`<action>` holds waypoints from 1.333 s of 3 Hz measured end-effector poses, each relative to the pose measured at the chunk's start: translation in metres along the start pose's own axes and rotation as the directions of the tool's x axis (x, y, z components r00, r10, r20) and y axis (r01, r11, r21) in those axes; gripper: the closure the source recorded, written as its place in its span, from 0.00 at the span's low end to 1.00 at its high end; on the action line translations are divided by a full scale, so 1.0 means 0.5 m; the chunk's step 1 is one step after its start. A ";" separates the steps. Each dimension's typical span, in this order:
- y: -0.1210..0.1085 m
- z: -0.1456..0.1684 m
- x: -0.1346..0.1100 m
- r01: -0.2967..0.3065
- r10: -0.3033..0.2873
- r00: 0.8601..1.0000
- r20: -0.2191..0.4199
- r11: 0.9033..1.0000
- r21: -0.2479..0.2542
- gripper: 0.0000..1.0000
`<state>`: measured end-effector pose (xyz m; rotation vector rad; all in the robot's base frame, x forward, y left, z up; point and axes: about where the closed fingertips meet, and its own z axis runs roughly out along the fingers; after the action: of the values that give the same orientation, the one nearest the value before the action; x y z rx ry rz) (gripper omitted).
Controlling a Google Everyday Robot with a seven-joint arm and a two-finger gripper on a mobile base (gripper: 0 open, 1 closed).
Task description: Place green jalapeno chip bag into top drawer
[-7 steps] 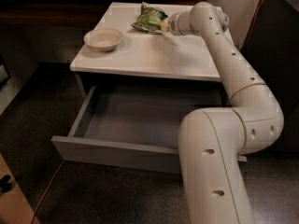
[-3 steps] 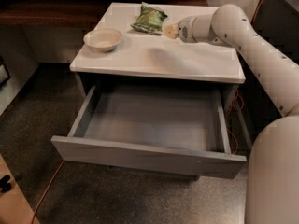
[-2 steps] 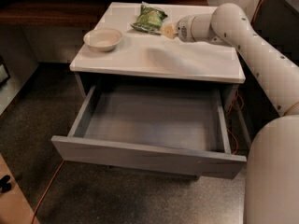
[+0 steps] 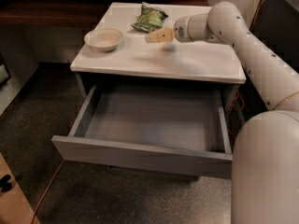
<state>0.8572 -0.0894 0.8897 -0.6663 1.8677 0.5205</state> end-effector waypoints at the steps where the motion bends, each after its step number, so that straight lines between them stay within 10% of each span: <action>1: -0.011 0.070 0.006 -0.019 0.019 1.000 -0.019 1.000 -0.008 0.00; 4: -0.038 0.230 -0.006 -0.035 0.027 0.996 0.087 0.996 0.083 0.00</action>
Offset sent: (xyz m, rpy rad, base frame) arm 0.0930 0.0418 -0.0425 0.0045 0.0070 -0.0588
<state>0.9498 -0.0309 0.8493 -0.5516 1.8115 0.4804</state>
